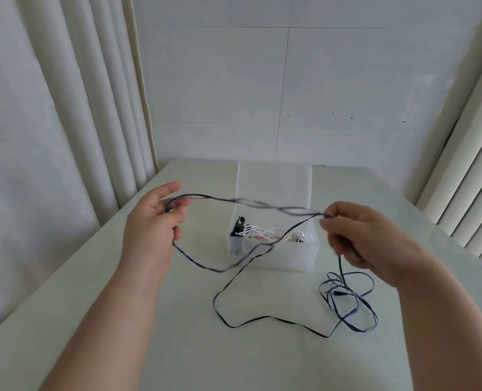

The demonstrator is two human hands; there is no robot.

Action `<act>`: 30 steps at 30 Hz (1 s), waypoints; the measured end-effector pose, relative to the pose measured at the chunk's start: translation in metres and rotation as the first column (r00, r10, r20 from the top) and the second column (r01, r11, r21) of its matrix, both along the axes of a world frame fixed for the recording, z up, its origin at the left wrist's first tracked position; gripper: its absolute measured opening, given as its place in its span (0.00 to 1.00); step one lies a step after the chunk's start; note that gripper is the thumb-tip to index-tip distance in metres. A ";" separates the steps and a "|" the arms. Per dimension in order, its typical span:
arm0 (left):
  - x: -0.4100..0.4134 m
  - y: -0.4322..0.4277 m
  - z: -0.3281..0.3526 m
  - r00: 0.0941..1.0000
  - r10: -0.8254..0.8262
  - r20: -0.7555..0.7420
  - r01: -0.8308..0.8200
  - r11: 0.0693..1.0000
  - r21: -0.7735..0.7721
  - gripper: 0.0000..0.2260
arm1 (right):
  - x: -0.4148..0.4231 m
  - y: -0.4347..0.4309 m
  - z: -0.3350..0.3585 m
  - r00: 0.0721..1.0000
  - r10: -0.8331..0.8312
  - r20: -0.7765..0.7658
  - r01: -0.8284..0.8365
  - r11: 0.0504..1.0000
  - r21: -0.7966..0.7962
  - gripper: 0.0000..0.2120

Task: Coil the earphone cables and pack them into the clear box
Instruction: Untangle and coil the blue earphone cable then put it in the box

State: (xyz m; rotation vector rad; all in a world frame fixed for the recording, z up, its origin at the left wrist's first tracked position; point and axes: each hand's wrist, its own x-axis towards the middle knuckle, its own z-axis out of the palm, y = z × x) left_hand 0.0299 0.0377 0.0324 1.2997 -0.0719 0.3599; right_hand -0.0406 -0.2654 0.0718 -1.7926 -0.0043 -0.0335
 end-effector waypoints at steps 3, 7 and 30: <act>0.001 0.001 -0.004 0.956 0.293 0.013 -0.290 0.937 0.194 0.11 | 0.002 -0.006 0.001 0.974 -0.213 0.077 0.212 0.977 0.023 0.10; 0.002 0.000 -0.005 0.958 0.208 -0.198 -0.217 0.976 -0.023 0.10 | 0.005 -0.003 -0.003 0.881 -0.350 0.320 0.453 0.818 -0.354 0.07; -0.018 -0.017 0.019 0.832 -0.531 0.161 0.552 0.758 -0.347 0.13 | 0.003 0.023 -0.007 0.998 0.031 -0.054 -0.056 0.835 -0.548 0.04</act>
